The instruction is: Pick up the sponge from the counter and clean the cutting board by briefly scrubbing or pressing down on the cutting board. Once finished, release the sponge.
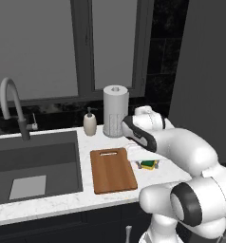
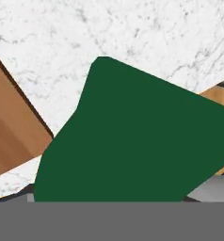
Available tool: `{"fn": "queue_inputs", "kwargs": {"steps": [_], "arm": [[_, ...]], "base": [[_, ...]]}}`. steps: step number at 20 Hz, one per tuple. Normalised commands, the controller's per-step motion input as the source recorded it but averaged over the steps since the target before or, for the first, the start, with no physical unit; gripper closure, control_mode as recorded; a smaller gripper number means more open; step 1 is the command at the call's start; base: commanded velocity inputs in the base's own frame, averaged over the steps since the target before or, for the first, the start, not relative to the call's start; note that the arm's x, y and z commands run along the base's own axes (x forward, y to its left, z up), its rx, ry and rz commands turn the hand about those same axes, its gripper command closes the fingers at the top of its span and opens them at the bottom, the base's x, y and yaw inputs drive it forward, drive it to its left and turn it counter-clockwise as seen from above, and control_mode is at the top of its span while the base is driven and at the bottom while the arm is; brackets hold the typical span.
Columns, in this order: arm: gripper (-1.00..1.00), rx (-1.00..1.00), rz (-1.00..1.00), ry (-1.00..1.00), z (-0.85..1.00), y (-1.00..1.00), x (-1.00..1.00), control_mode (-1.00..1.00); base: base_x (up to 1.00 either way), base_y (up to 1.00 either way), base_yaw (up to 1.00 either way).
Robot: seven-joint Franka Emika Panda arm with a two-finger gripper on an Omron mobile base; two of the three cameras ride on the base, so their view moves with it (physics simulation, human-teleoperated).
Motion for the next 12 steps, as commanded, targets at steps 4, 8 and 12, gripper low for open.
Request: {"fn": "queue_inputs", "kwargs": {"steps": [4,8,12], "arm": [[1.0,-0.02,-0.05,0.0,-0.28,-0.58,0.56,-1.0],[1.0,-0.02,-0.02,0.0,-0.29,-0.24,0.72,-1.0],[1.0,-0.03,-0.03,0.0,-0.35,0.0,0.71,-1.0]], "base": [[0.0,0.0,0.0],[0.0,0.0,0.0],[0.0,0.0,0.0]]}}
